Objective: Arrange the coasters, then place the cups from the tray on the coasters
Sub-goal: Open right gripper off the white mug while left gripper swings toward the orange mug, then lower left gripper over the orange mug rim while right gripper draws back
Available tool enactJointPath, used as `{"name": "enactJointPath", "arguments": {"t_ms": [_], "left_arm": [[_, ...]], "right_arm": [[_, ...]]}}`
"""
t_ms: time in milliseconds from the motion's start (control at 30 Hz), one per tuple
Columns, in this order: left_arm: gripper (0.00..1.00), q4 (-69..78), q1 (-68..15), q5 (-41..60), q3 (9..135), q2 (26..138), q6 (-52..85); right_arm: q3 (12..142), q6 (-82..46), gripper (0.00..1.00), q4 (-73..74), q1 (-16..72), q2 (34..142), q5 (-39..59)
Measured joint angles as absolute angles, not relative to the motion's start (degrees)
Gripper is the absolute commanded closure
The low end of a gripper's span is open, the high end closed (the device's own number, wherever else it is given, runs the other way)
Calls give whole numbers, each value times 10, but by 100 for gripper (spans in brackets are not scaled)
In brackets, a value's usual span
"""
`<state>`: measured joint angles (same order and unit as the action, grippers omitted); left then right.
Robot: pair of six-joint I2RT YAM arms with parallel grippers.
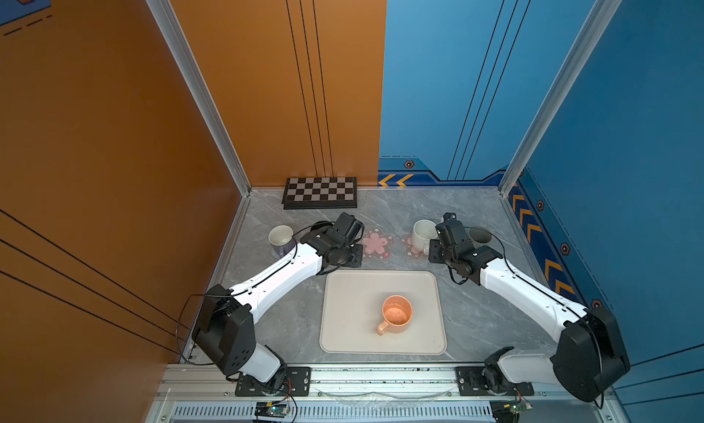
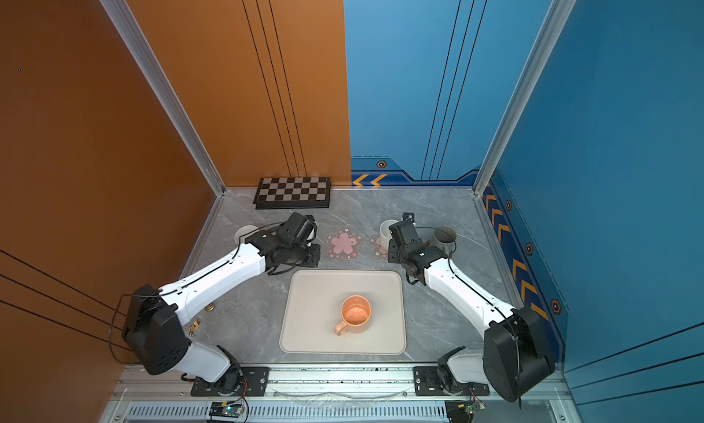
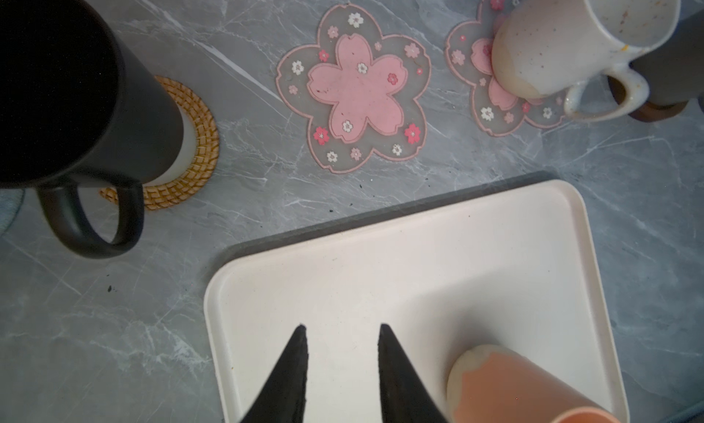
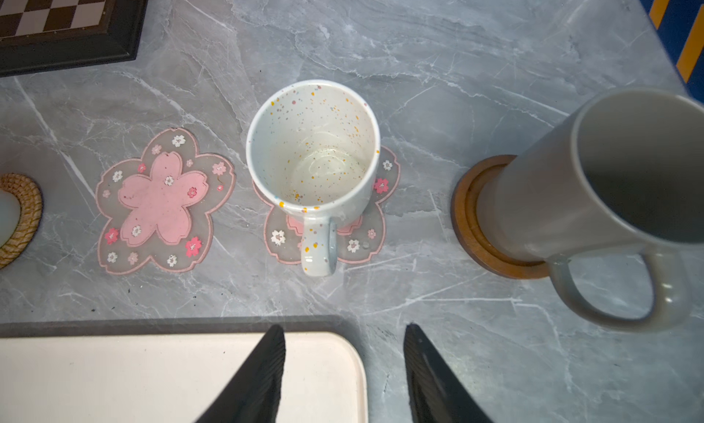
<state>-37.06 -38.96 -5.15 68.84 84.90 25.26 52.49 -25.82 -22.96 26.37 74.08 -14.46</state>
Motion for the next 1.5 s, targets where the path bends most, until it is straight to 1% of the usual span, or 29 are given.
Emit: {"name": "enactJointPath", "arguments": {"t_ms": [133,333,567,767,1267,1500], "left_arm": [[67,-371,-431,-73,659,823,249],[66,-371,-470,-92,637,800,240],[63,-369,-510,-72,599,726,217],[63,-370,-550,-60,559,670,219],[62,-362,-675,-42,509,669,241],[61,-324,-704,-40,499,718,263]], "right_arm": [[493,-280,45,-248,266,705,-148],[459,-317,44,-266,272,660,-148],[413,-365,42,-270,276,608,-148],[386,-399,42,-282,293,602,-149],[385,-420,41,-291,301,597,-157],[385,-420,41,-296,301,597,-166]]}}
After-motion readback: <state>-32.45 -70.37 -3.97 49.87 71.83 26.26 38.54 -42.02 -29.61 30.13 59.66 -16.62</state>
